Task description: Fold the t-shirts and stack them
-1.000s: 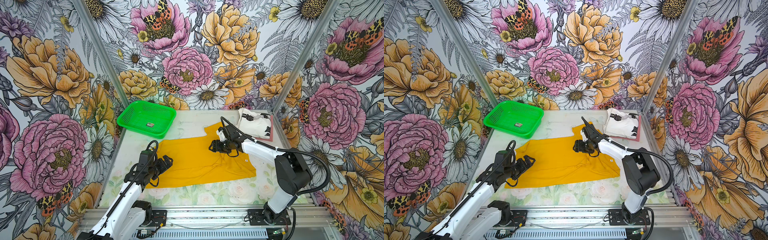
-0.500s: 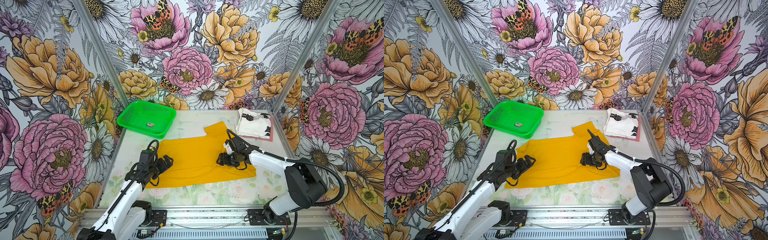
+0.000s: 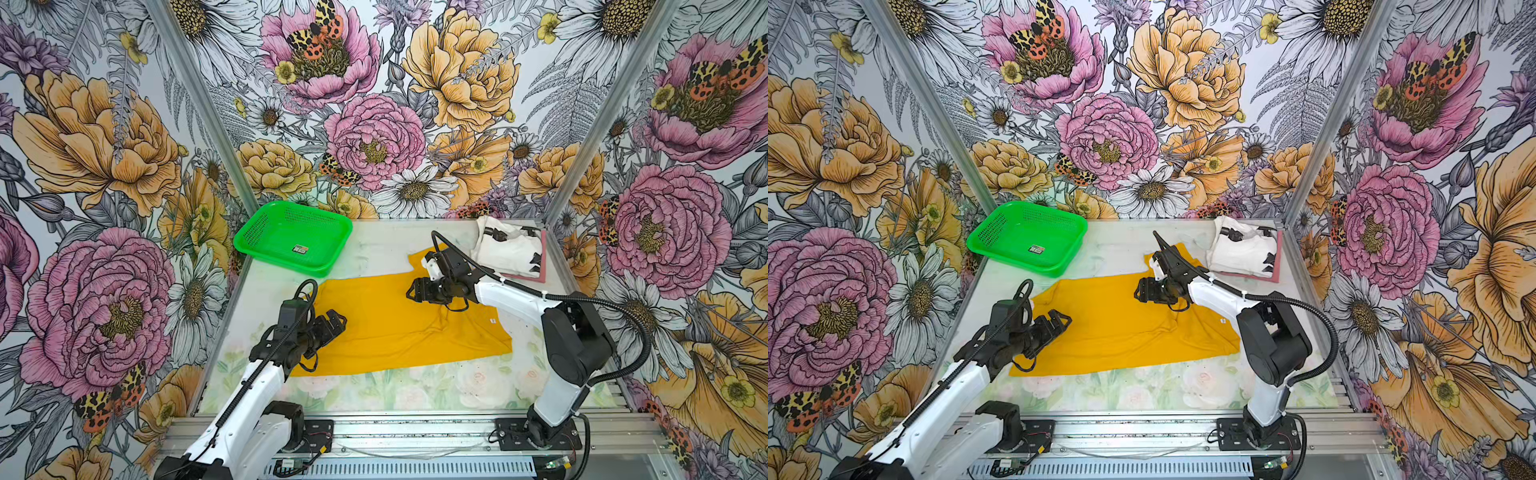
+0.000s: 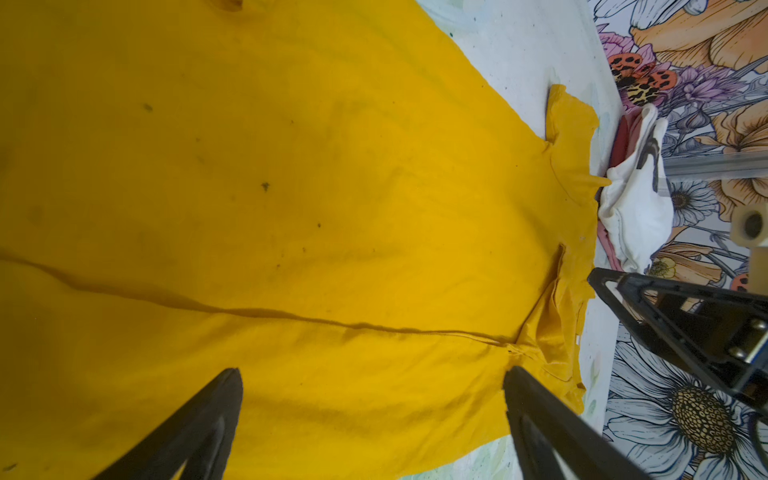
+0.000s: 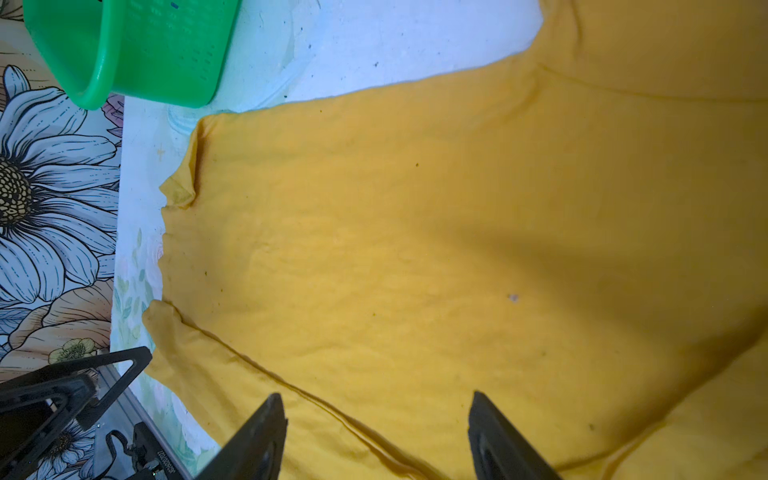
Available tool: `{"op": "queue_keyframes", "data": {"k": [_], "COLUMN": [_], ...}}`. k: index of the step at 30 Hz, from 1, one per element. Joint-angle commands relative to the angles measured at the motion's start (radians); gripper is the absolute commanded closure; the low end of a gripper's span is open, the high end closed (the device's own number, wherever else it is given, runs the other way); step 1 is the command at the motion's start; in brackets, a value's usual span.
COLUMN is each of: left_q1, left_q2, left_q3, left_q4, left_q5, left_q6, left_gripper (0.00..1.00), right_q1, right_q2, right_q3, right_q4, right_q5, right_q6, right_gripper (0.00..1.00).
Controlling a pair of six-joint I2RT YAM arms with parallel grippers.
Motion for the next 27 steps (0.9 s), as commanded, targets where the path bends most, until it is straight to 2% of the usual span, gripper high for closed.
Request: {"op": "queue_keyframes", "data": {"k": [1,4,8,12,16,22,27], "left_q1": [0.006,0.005,0.004,0.002,-0.002,-0.010,-0.009], "left_q2": [0.011,0.023,0.021,0.017,0.013,-0.002,-0.003], "left_q3": [-0.004,-0.003,-0.004,-0.006,-0.008,-0.013,-0.013], "left_q4": [0.047,0.051,0.053,0.053,0.053,0.052,0.052], "left_q5": [0.037,0.041,0.039,0.036,0.037,0.031,0.030], "left_q6": [0.025,0.027,0.027,0.027,0.025,0.021,0.019], "left_gripper": [0.01,0.01,0.01,0.01,0.01,0.01,0.01], "right_q1": [-0.016,-0.017,-0.016,-0.014,-0.007,-0.002,-0.001], "right_q2": [-0.080,-0.176,-0.269,-0.293,-0.251,-0.212,-0.181], "right_q3": [-0.087,-0.192,-0.302,-0.362,-0.353,-0.303,-0.242], "right_q4": [-0.010,-0.020,-0.062,-0.068,-0.066,-0.066,-0.065], "right_q5": [0.034,0.074,0.136,0.168,0.175,0.191,0.167], "right_q6": [0.006,0.009,0.016,0.022,0.017,0.012,0.008], "right_gripper": [0.29,0.31,0.38,0.43,0.53,0.79,0.90]}}
